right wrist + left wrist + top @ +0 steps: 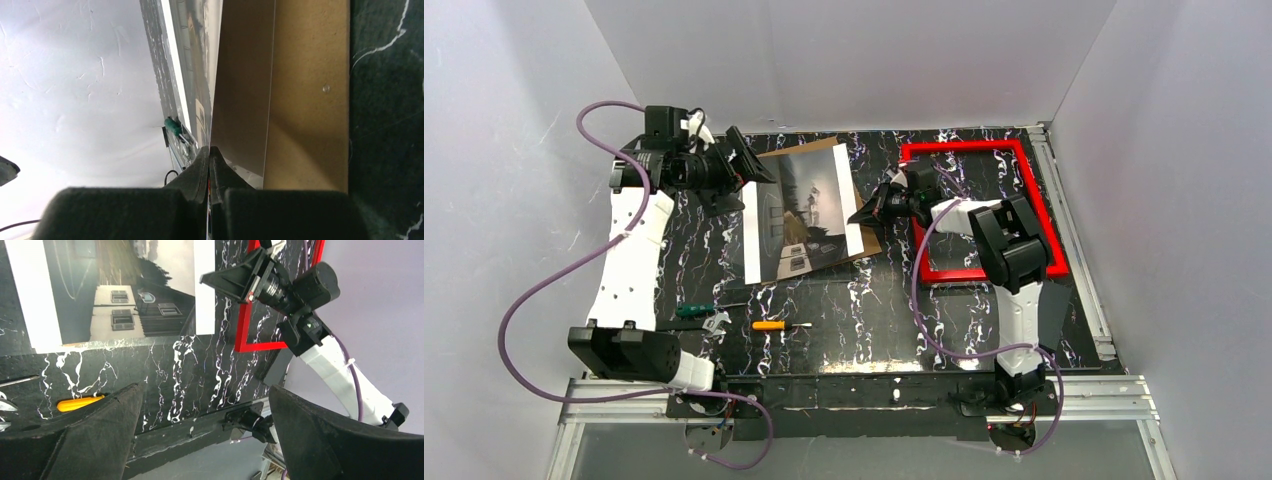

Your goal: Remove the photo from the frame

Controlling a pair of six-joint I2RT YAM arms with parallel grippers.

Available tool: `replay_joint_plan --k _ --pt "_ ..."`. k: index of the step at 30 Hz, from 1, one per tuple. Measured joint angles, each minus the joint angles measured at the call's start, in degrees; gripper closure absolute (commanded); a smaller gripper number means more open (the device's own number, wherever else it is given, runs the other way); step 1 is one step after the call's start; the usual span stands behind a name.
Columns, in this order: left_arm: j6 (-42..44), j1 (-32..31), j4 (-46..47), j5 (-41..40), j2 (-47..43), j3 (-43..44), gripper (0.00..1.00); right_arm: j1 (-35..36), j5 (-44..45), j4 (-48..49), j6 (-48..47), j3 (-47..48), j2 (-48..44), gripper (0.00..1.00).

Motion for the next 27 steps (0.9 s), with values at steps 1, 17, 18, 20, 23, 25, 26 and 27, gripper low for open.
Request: replay_joint_plan --k 1,17,18,20,23,25,26,27 --pt "0.1 -0.4 0.3 0.2 0.0 -0.6 0.02 0.0 0.0 0.3 0.0 0.1 0.3 0.99" --pt "2.5 -15.4 1.9 -1.7 -4.4 -11.9 0.02 0.3 13.1 -36.3 -19.3 14.1 -0.7 0.28" --pt "2.8 -16.7 1.7 -2.1 -5.6 -13.2 0.02 0.5 16.3 -40.8 -21.6 14.1 -3.7 0.28" --pt "3.3 -19.8 1.6 -3.4 -9.2 -16.8 0.02 1.5 23.4 -47.3 -25.9 11.2 -12.0 0.28" --pt "3.3 -23.8 1.6 -5.6 -15.1 -23.2 0.02 5.6 32.3 -53.5 -29.6 0.6 -29.9 0.28" --pt "2.9 -26.5 1.2 -7.2 -19.1 -27.6 0.02 9.8 36.2 -57.2 -30.5 -7.6 -43.4 0.28" --pt "2.6 -27.4 1.2 -7.8 -20.6 -29.3 0.02 11.5 37.2 -59.1 -30.6 -10.4 -48.3 0.27" --pt "2.3 -28.5 1.2 -8.6 -22.2 -31.2 0.02 13.1 38.4 -61.1 -30.3 -13.5 -53.8 0.27"
